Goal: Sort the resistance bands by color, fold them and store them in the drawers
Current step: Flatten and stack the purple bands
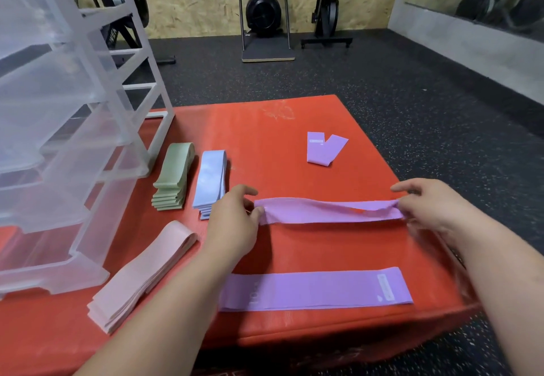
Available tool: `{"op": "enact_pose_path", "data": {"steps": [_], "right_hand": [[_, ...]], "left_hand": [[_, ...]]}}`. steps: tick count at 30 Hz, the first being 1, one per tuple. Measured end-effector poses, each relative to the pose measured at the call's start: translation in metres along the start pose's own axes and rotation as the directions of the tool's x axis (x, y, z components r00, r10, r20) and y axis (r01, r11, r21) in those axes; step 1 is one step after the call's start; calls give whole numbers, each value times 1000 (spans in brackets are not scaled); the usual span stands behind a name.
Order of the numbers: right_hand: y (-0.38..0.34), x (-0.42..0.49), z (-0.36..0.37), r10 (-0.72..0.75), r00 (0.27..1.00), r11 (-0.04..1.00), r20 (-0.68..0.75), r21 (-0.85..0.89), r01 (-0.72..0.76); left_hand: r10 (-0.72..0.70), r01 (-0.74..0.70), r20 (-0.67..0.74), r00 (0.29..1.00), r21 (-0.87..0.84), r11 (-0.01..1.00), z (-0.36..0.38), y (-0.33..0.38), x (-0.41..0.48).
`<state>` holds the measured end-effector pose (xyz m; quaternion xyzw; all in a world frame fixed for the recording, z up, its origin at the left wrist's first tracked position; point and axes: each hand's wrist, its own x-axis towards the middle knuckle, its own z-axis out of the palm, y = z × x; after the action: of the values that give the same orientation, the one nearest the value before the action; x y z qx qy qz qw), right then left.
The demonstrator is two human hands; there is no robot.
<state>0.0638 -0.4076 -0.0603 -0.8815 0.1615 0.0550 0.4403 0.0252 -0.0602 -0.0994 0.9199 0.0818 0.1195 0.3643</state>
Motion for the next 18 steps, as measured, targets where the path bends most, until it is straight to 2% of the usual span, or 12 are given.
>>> {"op": "enact_pose_path", "data": {"steps": [2, 4, 11, 18], "right_hand": [[6, 3, 1, -47, 998, 986, -35, -164, 40], [6, 2, 2, -92, 995, 966, -30, -244, 82], [3, -1, 4, -239, 969, 925, -64, -317, 207], [-3, -11, 16, -249, 967, 900, 57, -355, 253]], "left_hand": [[-18, 18, 35, 999, 7, 1000, -1, -1, 1], [-34, 33, 67, 997, 12, 999, 0, -2, 0], [-73, 73, 37, 997, -20, 997, 2, 3, -1], [-65, 66, 89, 994, -5, 998, 3, 4, -4]]}}
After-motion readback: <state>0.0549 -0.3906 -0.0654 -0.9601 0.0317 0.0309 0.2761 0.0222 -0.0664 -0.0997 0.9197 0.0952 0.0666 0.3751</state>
